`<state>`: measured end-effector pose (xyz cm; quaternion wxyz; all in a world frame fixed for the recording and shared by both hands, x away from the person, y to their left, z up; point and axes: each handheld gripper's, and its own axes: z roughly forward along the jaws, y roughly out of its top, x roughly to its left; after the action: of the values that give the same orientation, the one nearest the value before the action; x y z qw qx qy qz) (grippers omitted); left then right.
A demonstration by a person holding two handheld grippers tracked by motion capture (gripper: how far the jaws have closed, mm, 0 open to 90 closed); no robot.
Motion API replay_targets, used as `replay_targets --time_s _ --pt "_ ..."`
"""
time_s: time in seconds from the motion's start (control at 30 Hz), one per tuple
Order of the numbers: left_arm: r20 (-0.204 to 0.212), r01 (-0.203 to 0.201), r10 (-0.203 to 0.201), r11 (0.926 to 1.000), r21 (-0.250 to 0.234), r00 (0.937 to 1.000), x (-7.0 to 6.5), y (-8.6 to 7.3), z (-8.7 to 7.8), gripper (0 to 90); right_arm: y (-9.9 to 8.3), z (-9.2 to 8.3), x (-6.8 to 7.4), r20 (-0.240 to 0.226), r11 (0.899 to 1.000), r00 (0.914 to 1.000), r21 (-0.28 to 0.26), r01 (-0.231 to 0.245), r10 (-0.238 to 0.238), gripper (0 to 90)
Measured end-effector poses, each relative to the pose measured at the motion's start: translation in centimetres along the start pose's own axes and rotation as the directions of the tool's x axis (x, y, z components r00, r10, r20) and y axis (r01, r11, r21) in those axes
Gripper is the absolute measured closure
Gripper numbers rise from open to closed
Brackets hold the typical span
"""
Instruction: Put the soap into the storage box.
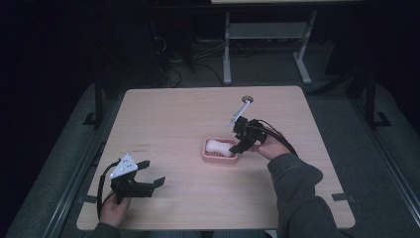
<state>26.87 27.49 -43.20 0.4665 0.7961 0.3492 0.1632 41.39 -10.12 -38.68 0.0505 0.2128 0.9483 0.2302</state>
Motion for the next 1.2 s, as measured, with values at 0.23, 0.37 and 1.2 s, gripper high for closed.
replay_targets --time_s 0.23,0.37,1.2 --pt "0.001 -0.003 0.003 1.0 0.002 1.0 0.0 0.0 0.1 14.4 -0.9 -0.7 0.1 0.006 1.0 0.9999 -0.015 -0.01 0.01 35.6" --pt "0.0 -0.004 0.004 1.0 0.003 1.0 0.0 0.0 0.1 14.5 -1.3 -1.0 0.1 0.011 1.0 0.9998 -0.014 -0.016 0.016 34.4" --pt "-0.005 -0.002 0.002 1.0 0.001 1.0 0.0 0.0 -0.1 14.5 -3.4 -1.7 1.0 0.013 0.999 0.9993 -0.015 -0.035 0.035 33.0"
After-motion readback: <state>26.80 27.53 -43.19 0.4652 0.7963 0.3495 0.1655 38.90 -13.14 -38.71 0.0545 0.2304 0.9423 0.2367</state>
